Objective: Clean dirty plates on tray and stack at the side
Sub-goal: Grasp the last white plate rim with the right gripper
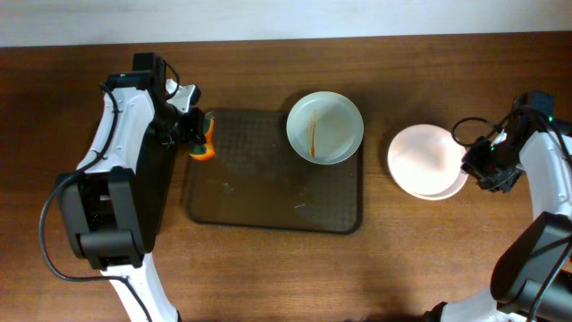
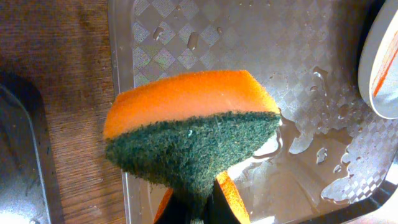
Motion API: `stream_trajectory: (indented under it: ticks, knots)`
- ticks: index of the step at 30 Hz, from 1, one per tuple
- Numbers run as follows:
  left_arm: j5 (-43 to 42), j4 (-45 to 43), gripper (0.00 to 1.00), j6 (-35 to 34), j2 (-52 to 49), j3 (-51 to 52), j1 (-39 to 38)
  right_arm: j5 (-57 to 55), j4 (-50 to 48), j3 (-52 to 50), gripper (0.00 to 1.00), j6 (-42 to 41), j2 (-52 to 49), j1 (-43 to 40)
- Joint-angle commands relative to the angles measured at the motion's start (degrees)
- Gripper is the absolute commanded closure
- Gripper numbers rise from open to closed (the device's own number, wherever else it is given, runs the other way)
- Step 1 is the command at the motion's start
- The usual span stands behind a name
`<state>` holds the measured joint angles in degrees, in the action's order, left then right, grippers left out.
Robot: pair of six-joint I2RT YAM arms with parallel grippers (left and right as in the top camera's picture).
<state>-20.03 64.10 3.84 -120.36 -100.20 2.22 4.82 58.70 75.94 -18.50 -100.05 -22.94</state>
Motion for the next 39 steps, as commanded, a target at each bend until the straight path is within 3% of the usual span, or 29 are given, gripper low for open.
stream_trajectory:
  ticks: [1,3,5,8,11,14,17,18,21,28,31,32,34,35,36,39]
  knots:
    - [-0.11,0.04,1.00,-0.37,0.02,-1.05,-0.20,8.17,-0.87,0.24,0.46,3.72,-0.72,0.11]
    - [-0.11,0.02,1.00,-0.39,0.02,-1.05,-0.20,21.24,-2.19,2.29,0.45,7.34,-0.72,2.34]
    - [-0.09,-0.11,1.00,-0.39,0.02,-1.05,-0.20,22.97,-7.30,3.15,0.45,6.01,-0.72,9.88]
    - [-0.09,-0.13,1.00,-0.39,0.02,-1.05,-0.20,10.40,-15.47,3.13,0.45,-11.41,-0.90,22.97]
    - [-0.07,-0.15,1.00,-0.39,0.02,-1.05,-0.20,-7.74,-18.78,3.13,0.51,-22.86,-3.30,33.94]
    - [-0.09,-0.15,1.00,-0.37,0.02,-1.05,-0.20,-9.07,-21.33,3.13,0.64,-27.67,-9.20,37.33]
    - [-0.07,-0.15,1.00,-0.37,0.02,-1.05,-0.20,-2.97,-22.82,3.13,0.65,-28.98,-15.74,37.11]
    - [-0.07,-0.15,1.00,-0.37,0.02,-1.05,-0.20,-2.43,-23.06,3.13,0.70,-28.96,-15.85,37.05]
    - [-0.07,-0.15,1.00,-0.37,0.02,-1.05,-0.20,1.27,-22.73,3.08,0.96,-28.24,-16.39,37.90]
    - [-0.04,-0.17,1.00,-0.37,0.02,-1.05,-0.20,11.74,-13.20,3.10,0.95,-19.17,-16.59,49.46]
    - [-0.07,-0.17,1.00,-0.37,0.02,-1.05,-0.20,11.08,-16.52,3.10,0.43,-17.66,-16.57,53.42]
    - [-0.07,-0.17,1.00,-0.37,0.02,-1.05,-0.20,11.04,-21.22,3.10,0.38,-16.22,-16.59,52.85]
    - [-0.07,-0.15,1.00,-0.37,0.02,-1.05,-0.20,10.12,-29.31,3.10,0.40,-11.96,-16.59,52.06]
    - [-0.07,-0.15,1.00,-0.37,0.02,-1.05,-0.20,7.15,-32.54,3.10,0.49,-9.07,-16.59,52.17]
    - [-0.04,-0.15,1.00,-0.37,0.02,-1.05,-0.20,6.38,-33.22,3.10,0.59,-8.00,-16.65,52.22]
    - [-0.07,-0.39,1.00,-0.37,0.02,-1.05,-0.20,5.90,-33.31,3.08,0.66,-7.85,-18.91,52.26]
